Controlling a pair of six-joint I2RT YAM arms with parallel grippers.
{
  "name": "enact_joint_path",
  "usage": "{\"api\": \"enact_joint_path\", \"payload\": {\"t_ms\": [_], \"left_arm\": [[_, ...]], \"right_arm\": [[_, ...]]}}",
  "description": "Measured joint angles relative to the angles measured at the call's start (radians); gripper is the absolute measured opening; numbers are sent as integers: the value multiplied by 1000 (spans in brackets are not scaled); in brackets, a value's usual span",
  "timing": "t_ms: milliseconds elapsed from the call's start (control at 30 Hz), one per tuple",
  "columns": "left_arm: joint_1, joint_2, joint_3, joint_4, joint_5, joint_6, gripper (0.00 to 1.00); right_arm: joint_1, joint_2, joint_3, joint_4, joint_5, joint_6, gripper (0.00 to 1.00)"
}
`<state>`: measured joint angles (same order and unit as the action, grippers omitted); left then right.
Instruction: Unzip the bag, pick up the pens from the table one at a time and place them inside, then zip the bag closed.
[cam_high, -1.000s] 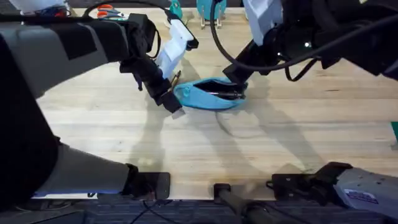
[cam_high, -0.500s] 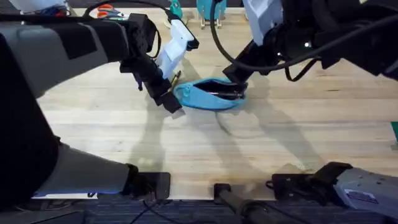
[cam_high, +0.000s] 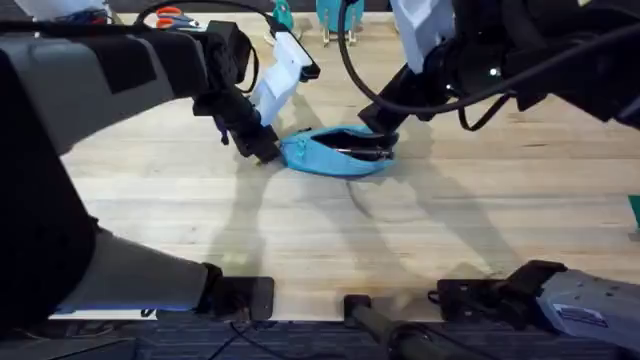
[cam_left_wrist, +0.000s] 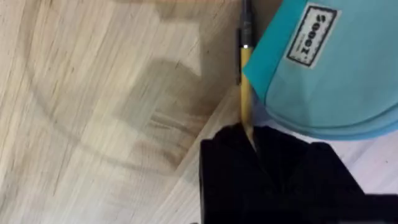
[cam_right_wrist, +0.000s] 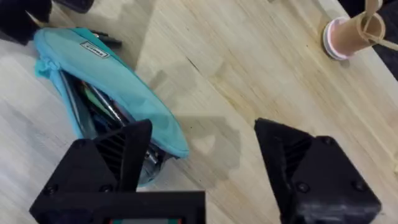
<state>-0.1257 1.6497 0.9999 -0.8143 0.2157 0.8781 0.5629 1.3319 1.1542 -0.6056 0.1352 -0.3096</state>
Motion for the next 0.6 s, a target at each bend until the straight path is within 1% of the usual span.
{"api": "enact_joint_path", "payload": {"t_ms": [333,600], "left_arm": [[0,0,1,0,0,-28,40],[0,1,4,6,-2,-94,41]], "right_arm": [[0,0,0,0,5,0,997],[0,0,0,0,34,0,997]]}}
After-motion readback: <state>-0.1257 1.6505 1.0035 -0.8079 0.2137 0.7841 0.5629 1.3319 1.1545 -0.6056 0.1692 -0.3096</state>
